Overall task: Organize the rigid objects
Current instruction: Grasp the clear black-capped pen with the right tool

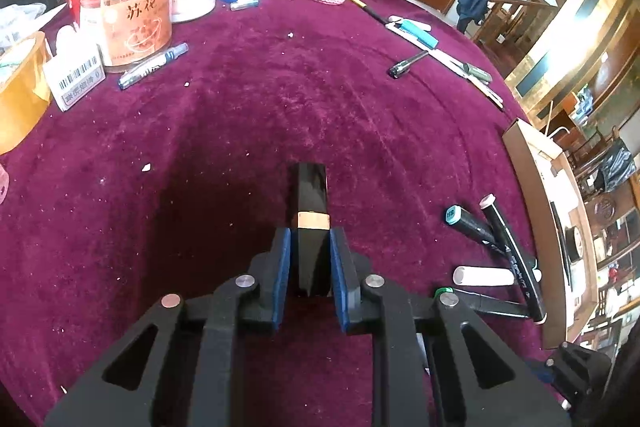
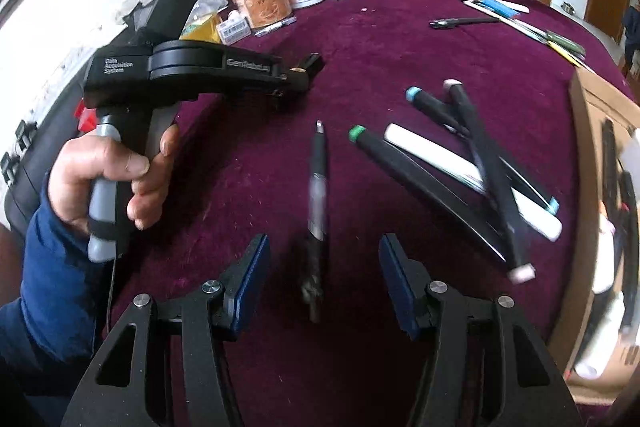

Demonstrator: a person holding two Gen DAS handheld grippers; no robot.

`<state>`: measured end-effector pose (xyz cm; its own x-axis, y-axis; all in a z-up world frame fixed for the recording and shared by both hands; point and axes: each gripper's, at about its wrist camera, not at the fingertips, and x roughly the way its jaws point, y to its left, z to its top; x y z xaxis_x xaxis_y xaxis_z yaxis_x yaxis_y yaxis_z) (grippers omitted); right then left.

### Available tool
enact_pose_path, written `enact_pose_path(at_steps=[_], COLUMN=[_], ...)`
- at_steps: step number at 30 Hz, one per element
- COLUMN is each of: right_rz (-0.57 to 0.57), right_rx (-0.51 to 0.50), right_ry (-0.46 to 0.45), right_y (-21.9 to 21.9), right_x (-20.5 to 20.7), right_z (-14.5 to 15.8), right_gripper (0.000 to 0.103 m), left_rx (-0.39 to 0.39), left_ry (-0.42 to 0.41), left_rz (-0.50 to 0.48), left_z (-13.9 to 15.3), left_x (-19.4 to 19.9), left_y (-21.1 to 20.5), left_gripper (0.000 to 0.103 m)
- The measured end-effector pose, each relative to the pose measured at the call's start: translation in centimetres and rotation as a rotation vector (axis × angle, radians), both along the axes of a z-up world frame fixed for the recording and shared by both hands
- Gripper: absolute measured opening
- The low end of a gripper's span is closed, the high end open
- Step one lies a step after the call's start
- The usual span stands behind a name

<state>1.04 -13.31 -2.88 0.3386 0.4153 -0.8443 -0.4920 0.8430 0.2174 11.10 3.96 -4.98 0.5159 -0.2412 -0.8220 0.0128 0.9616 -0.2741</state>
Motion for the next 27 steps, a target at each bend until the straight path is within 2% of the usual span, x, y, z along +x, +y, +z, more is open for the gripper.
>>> enact_pose_path(at_steps=[3, 5, 6, 7, 8, 19, 27], right_rz=[-0.004, -0.007, -0.01, -0.02, -0.023, -0.101, -0.175], right_rx=[-0.042, -0.087, -0.101, -0.11, -0.1, 0.079, 0.166], right_ry=[-0.002, -0.023, -0.044, -0.053, -0.054, -0.072, -0.07], right_y=[1.2, 2.0, 2.2, 2.3, 2.2, -0.9, -4.5], right_x=[0.8, 1.3, 1.3, 1.3, 1.4, -0.9, -1.5], right_z=[-0.8, -1.4, -1.3, -1.4, -1.4, 0.2, 1.3], right_gripper=[0.037, 0.024, 0.021, 0.013, 0.009, 0.009, 0.009], left_rx=[-0.012, -0.021, -0.027, -0.034, -0.038, -0.108, -0.093], left_ry=[-0.002, -0.004, -0.005, -0.006, -0.006, -0.073, -0.095], left_rz=[0.003, 0.003, 0.003, 0.004, 0.004, -0.024, -0.058], left_z=[-0.1, -0.1, -0.1, -0.1, -0.1, 1.2, 2.4], left_x=[0.0, 0.0, 0.0, 0.0, -0.1, -0.8, -1.7], left_y=[0.2, 0.3, 0.4, 0.5, 0.5, 0.4, -1.5], left_gripper=[0.016, 0.016, 0.016, 0.016, 0.016, 0.016, 0.016])
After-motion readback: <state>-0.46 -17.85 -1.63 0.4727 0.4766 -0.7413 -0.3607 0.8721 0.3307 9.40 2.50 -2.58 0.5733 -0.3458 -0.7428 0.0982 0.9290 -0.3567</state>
